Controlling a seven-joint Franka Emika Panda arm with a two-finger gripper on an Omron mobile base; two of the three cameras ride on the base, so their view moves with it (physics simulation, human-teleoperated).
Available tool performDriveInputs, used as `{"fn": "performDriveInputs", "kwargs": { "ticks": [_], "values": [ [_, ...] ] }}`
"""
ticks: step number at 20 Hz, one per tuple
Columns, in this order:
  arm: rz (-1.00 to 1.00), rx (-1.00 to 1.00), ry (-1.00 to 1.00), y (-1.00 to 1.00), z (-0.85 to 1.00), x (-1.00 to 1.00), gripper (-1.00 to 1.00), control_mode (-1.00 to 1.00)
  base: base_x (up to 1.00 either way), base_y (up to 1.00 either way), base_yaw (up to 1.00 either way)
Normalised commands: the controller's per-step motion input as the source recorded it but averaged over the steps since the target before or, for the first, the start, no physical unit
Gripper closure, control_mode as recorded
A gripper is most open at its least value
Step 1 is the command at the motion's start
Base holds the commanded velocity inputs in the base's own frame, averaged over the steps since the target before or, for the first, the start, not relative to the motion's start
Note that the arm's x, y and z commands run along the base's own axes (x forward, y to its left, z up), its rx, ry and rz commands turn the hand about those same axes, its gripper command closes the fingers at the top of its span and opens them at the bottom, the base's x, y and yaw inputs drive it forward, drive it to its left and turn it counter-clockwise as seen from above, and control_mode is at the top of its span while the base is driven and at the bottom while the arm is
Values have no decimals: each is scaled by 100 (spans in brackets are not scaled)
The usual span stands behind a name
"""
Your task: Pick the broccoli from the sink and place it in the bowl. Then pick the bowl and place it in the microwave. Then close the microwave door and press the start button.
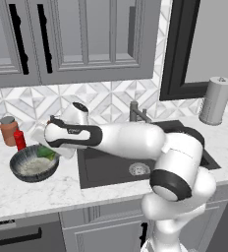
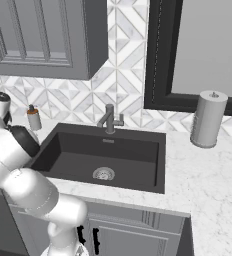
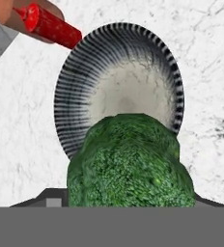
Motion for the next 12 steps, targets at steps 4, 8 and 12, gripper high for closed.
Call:
{"fn": "performDriveInputs", "kwargs": {
  "ticks": [4,8,12],
  "values": [
    [0,0,3,16,-30,19,100,-100,0,0,0],
    [0,-1,2,21,-28,19,100,-100,0,0,0],
    [0,0,1,16,-29,14,100,-100,0,0,0]
  ]
}}
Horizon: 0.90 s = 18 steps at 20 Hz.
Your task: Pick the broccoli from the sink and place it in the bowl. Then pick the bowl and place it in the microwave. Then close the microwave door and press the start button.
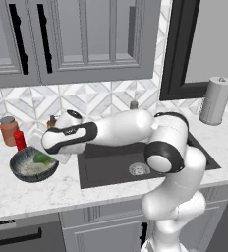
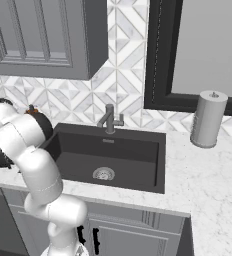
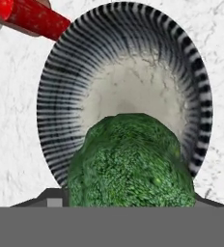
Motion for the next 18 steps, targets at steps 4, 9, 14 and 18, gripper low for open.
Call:
{"fn": "performDriveInputs", "kwargs": {
  "ticks": [4,9,14,18],
  "values": [
    [0,0,3,11,-28,20,100,-100,0,0,0],
    [0,0,5,14,-20,28,100,-100,0,0,0],
    [0,-1,5,18,-19,33,100,-100,0,0,0],
    [0,-1,6,18,-14,46,100,-100,0,0,0]
  ]
}}
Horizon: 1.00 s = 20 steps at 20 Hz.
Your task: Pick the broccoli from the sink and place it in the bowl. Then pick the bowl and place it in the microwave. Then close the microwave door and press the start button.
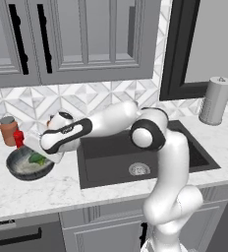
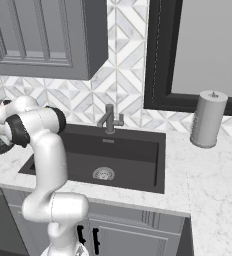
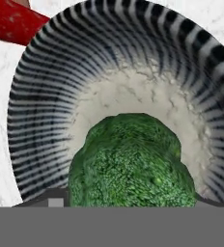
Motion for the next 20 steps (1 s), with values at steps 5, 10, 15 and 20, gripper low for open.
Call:
{"fn": "performDriveInputs", "kwargs": {
  "ticks": [5,10,15,20],
  "values": [
    [0,-3,1,23,-21,17,-100,-100,0,0,0],
    [0,0,0,0,-9,0,-100,-100,0,0,0],
    [0,1,0,-3,0,-1,-100,-100,0,0,0],
    [0,6,0,-26,7,-11,-100,-100,0,0,0]
  ]
}}
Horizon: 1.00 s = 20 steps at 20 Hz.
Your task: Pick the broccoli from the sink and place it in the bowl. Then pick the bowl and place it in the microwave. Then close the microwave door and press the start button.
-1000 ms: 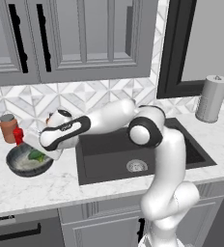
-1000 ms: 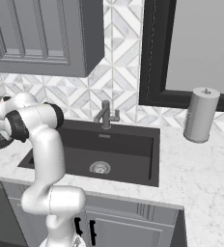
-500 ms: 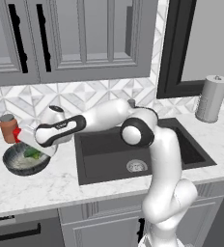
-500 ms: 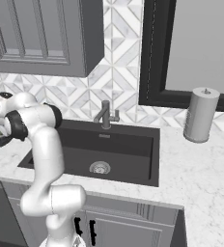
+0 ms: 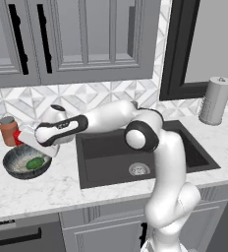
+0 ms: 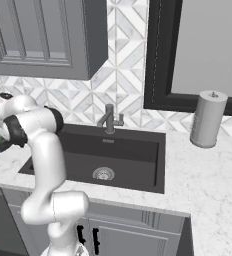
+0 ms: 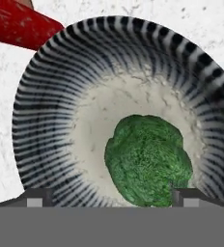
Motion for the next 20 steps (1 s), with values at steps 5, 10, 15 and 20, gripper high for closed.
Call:
{"fn": "performDriveInputs", "kwargs": {
  "ticks": [5,10,15,20],
  "values": [
    [0,9,0,-52,32,-23,-100,-100,0,0,0],
    [0,1,0,-50,13,-8,-100,-100,0,0,0],
    [0,0,0,-29,2,-4,-100,-100,0,0,0],
    [4,0,0,-3,0,0,-100,-100,0,0,0]
  ]
}}
